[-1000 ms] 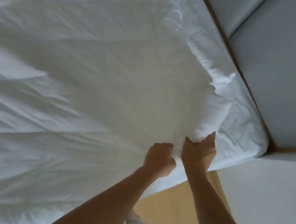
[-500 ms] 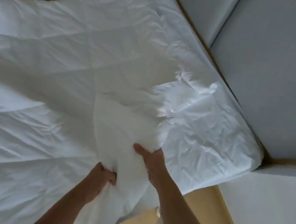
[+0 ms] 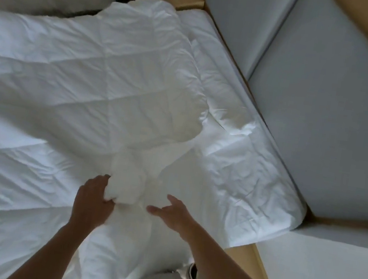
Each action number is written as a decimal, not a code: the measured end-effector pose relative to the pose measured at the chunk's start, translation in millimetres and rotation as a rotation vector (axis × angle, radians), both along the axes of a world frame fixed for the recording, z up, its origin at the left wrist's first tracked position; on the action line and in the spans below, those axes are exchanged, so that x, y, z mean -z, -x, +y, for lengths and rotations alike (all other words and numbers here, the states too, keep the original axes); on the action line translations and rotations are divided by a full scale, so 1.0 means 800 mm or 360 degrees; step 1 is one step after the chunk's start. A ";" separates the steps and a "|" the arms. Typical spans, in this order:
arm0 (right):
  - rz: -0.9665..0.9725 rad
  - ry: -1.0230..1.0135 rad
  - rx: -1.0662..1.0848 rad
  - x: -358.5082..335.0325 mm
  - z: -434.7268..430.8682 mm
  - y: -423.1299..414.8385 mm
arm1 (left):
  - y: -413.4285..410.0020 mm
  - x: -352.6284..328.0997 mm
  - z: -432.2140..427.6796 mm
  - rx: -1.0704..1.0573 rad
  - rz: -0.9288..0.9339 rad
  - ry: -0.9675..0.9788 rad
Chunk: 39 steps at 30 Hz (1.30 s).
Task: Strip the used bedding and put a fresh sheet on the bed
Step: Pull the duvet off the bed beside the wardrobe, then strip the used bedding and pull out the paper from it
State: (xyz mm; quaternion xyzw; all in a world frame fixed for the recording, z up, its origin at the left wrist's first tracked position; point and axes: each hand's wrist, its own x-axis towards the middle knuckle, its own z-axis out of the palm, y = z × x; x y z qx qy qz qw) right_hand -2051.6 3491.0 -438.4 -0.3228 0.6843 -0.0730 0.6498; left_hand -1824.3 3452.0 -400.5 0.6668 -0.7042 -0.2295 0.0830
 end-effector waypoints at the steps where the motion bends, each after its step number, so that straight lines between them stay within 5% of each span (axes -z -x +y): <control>1: 0.0138 0.0031 0.0051 0.000 -0.004 0.015 | -0.018 0.007 0.002 0.0034 -0.0206 -0.0015; 5: 0.0370 0.0172 0.0456 0.003 -0.031 0.062 | -0.020 0.035 0.008 0.0120 -0.0491 -0.0398; 10: 0.0403 0.0161 0.0373 0.001 -0.084 0.109 | 0.043 0.058 -0.002 -0.0026 -0.0392 -0.0643; 16: 0.0361 0.0171 0.0883 0.034 -0.179 0.199 | 0.083 0.084 -0.016 -0.0179 -0.0376 -0.0980; 21: 0.1301 0.0139 0.0040 0.101 -0.256 0.282 | 0.130 0.096 -0.066 -0.0363 -0.0105 -0.1050; 24: 0.1491 0.0203 -0.0447 0.139 -0.300 0.321 | 0.186 0.109 -0.116 -0.0482 -0.0011 -0.0772; 33: 0.1332 0.0402 -0.0820 0.172 -0.389 0.394 | 0.278 0.129 -0.211 -0.0681 0.0001 -0.0974; 39: 0.0844 0.0695 -0.0493 0.098 -0.414 0.397 | 0.287 0.119 -0.238 -0.0705 0.0133 -0.1023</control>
